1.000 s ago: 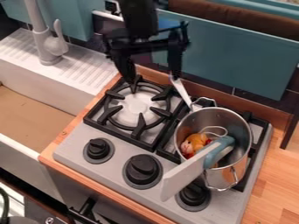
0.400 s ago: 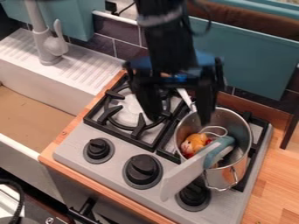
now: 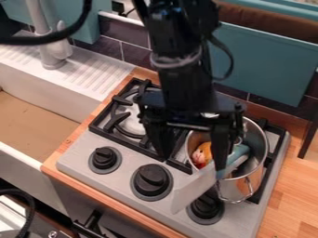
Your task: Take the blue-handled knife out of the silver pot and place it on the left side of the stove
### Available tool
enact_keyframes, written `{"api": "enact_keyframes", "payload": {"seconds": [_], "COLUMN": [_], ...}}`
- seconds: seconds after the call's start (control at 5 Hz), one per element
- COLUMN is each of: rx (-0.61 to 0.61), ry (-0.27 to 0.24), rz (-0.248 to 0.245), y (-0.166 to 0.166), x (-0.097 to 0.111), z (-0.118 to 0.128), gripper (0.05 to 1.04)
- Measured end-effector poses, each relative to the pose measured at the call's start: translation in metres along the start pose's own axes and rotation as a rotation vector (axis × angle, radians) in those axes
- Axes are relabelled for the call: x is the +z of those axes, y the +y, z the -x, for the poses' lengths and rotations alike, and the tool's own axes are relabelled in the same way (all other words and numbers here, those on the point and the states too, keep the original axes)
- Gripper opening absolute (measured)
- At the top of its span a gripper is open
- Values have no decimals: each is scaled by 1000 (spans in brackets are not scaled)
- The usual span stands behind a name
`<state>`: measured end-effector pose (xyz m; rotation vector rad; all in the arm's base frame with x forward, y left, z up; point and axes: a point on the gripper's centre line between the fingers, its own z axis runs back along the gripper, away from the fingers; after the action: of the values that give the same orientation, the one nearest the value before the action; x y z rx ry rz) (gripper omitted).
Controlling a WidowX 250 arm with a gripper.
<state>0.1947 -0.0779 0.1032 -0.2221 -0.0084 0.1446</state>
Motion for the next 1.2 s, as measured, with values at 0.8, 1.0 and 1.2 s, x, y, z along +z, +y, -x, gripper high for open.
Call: {"api": "enact_keyframes", "payload": {"seconds": [0.8,1.0,1.2], "rx": [40,39,34], "ry": [65,49,34], "rz": [-85,-92,-95], "y": [1,-2,-2], "x": [-32,-37,-40], "z": [6,4,4], "gripper": [684,388,179]}}
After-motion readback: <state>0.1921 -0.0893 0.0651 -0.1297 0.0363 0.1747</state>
